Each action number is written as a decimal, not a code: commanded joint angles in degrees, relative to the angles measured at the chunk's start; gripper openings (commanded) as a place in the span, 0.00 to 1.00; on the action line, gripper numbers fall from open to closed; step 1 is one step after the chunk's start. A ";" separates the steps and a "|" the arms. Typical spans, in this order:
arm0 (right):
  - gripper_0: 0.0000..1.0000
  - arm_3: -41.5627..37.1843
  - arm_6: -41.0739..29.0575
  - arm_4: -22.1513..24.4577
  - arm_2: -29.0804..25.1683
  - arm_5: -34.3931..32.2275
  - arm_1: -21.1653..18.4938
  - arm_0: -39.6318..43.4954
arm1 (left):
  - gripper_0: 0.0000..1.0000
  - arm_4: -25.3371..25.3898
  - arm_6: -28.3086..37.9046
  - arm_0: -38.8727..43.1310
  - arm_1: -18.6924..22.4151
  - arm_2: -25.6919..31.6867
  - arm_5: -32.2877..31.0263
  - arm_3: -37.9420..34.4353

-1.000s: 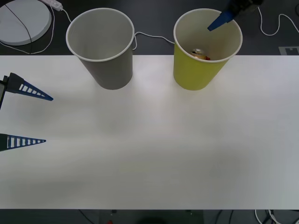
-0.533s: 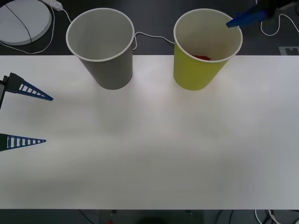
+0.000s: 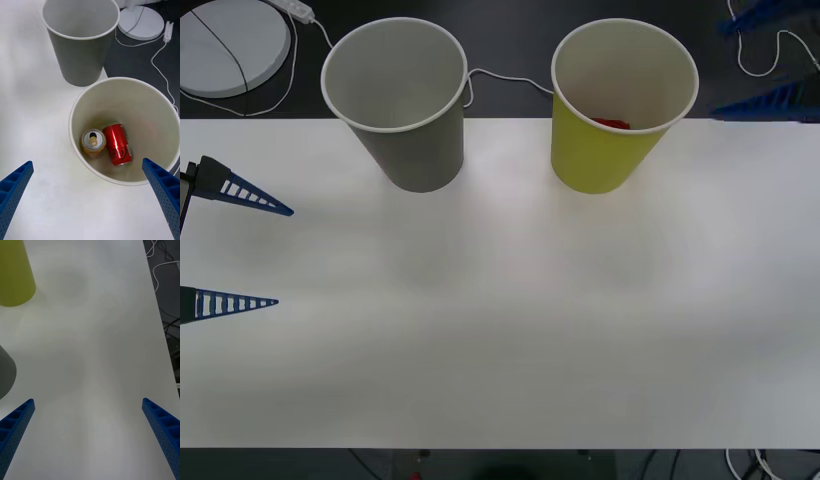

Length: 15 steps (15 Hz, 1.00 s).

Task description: Put the can into the green bin and the plastic bottle into the gray bin

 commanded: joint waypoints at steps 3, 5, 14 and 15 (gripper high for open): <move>1.00 -6.78 4.98 -3.54 -6.89 0.00 -0.35 11.17 | 1.00 0.00 0.00 0.00 0.00 0.00 0.00 0.00; 1.00 -11.26 5.41 -4.33 -10.06 0.00 -0.35 17.06 | 1.00 0.00 0.00 0.00 0.00 0.00 0.00 0.00; 1.00 -21.01 12.80 -4.86 -14.63 0.00 1.85 34.73 | 1.00 0.00 0.00 0.00 0.00 0.00 0.00 0.00; 1.00 -20.93 14.12 -3.98 -14.98 0.00 2.55 35.43 | 1.00 0.00 0.00 0.00 0.00 0.00 0.00 0.00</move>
